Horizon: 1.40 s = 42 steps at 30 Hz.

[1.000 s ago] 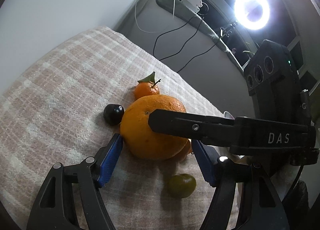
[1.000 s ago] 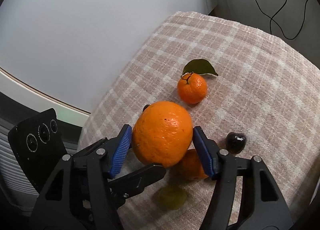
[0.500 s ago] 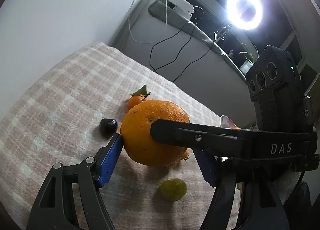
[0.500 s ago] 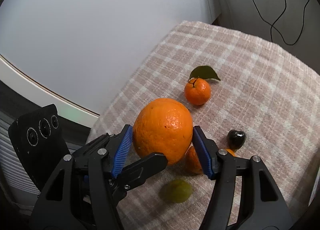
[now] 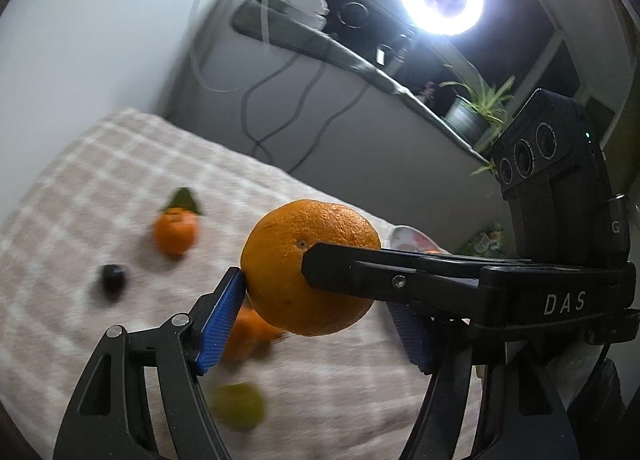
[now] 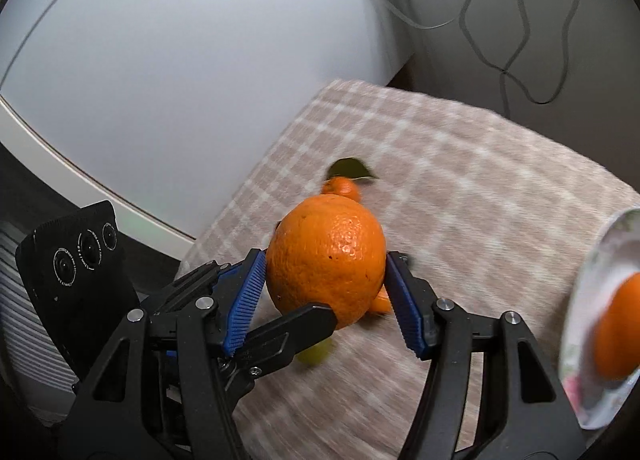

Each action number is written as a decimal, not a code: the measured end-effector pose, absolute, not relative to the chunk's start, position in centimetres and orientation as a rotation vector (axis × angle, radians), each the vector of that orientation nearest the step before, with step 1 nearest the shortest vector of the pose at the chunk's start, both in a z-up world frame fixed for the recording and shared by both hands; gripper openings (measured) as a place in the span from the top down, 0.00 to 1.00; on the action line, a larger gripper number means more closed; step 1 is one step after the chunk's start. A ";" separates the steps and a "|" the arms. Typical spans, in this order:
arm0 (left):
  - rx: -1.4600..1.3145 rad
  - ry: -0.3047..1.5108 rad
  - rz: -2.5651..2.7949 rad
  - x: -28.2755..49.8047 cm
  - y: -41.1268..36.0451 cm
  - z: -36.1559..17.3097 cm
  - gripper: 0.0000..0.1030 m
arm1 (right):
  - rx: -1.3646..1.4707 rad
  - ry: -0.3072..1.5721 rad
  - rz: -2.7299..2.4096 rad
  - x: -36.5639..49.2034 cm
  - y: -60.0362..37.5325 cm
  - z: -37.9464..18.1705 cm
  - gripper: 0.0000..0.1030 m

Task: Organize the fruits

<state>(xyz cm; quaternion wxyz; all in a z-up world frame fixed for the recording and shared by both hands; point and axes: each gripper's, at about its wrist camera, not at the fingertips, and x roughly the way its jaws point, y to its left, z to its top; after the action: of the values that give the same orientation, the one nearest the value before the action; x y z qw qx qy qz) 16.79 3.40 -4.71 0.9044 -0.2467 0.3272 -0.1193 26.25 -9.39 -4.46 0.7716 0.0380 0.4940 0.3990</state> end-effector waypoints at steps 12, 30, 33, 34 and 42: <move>-0.477 0.731 -0.369 21.2 -4.5 -5.1 0.32 | 0.185 1.086 0.736 28.8 -19.7 -5.5 0.38; -0.452 0.783 -0.430 24.0 -9.4 -5.6 0.30 | 0.155 1.110 0.632 29.9 -23.9 -5.9 0.39; -0.455 0.783 -0.448 24.6 -9.9 -5.7 0.30 | 0.102 1.100 0.602 29.8 -24.0 -5.6 0.39; -0.454 0.783 -0.453 24.8 -10.0 -5.7 0.30 | 0.094 1.098 0.596 29.9 -24.0 -5.6 0.39; -0.425 0.770 -0.459 25.1 -10.6 -5.5 0.30 | 0.075 1.097 0.573 30.6 -24.4 -5.3 0.38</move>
<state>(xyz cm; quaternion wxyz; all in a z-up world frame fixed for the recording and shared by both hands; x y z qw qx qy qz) 25.11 -10.56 -5.46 0.8793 -0.2041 0.3695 -0.2204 30.56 -24.40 -5.30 0.8139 0.0354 0.5141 0.2685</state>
